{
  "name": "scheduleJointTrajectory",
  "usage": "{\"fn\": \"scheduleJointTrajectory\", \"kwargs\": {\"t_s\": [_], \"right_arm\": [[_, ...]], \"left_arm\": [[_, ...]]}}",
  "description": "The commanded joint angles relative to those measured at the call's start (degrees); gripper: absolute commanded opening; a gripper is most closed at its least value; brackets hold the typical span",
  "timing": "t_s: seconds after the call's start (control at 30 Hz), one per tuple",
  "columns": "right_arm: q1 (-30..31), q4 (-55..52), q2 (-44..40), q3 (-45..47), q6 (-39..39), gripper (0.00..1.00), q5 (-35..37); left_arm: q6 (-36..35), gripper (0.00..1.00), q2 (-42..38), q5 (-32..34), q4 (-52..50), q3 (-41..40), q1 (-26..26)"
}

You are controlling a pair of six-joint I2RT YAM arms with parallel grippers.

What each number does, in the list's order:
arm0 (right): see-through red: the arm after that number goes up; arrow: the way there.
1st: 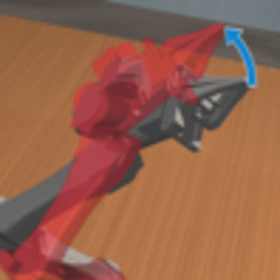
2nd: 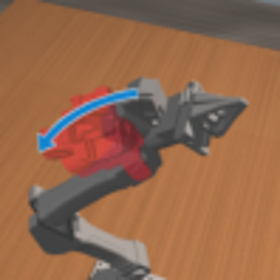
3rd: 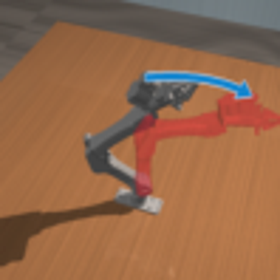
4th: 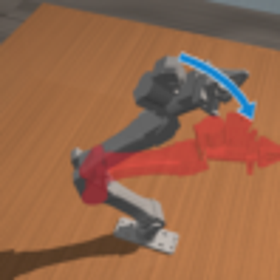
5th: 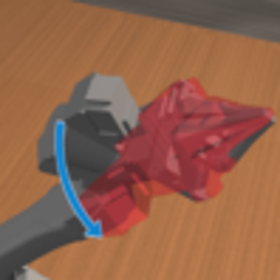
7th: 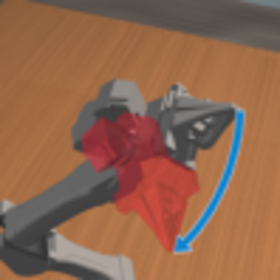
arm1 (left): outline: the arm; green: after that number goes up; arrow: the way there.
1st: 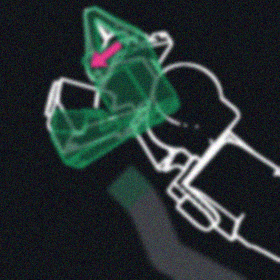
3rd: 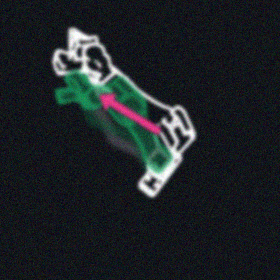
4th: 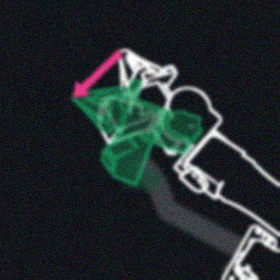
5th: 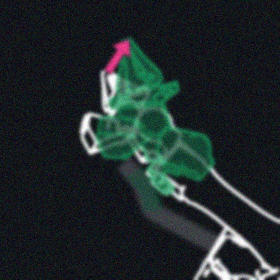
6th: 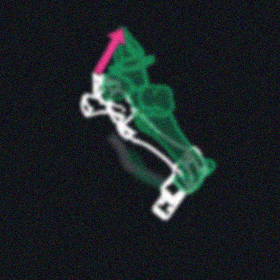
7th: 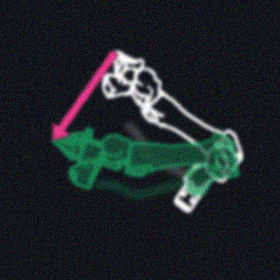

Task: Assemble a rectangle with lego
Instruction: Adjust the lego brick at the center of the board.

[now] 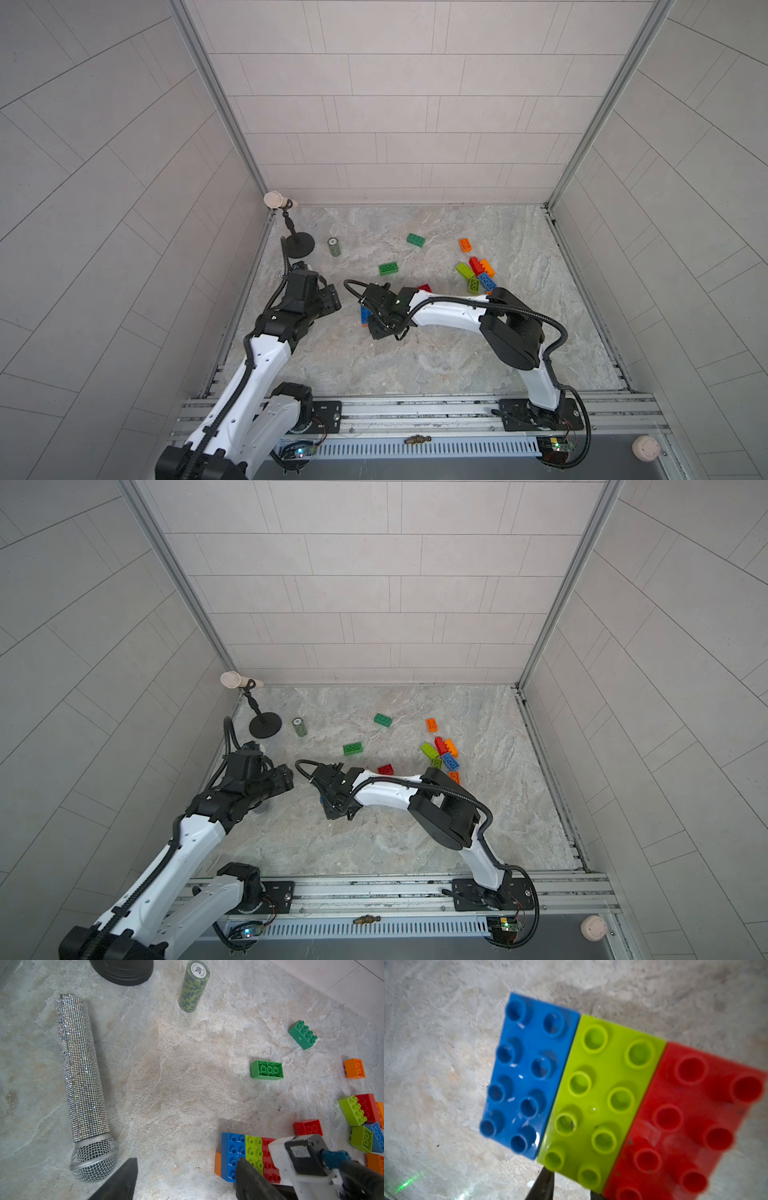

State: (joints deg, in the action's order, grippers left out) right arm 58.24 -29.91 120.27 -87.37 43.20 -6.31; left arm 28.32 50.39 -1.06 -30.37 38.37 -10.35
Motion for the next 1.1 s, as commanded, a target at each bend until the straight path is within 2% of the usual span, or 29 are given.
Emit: {"fn": "scheduleJointTrajectory", "kwargs": {"t_s": [0.0,0.43,0.7,0.97,1.07], "right_arm": [[-1.14,-1.15,2.66,-2.69,-0.91,0.31,1.93],[-3.72,-1.78,10.89,-12.66,-2.04,0.29,0.95],[-3.76,-0.85,18.35,-22.52,1.56,0.28,0.10],[-4.90,-4.85,25.54,-33.46,2.01,0.28,1.60],[-5.75,-5.77,25.62,-33.39,1.41,0.27,1.85]], "left_arm": [[-1.06,0.79,-0.34,0.78,-0.91,1.35,0.40],[-2.28,0.79,-0.33,1.36,-2.06,2.41,0.59],[-3.08,0.79,-0.62,1.66,-3.19,3.42,0.61],[-3.28,0.79,-0.64,1.50,-3.60,4.07,0.71],[-3.60,0.79,-0.60,1.62,-3.90,4.41,0.81]]}}
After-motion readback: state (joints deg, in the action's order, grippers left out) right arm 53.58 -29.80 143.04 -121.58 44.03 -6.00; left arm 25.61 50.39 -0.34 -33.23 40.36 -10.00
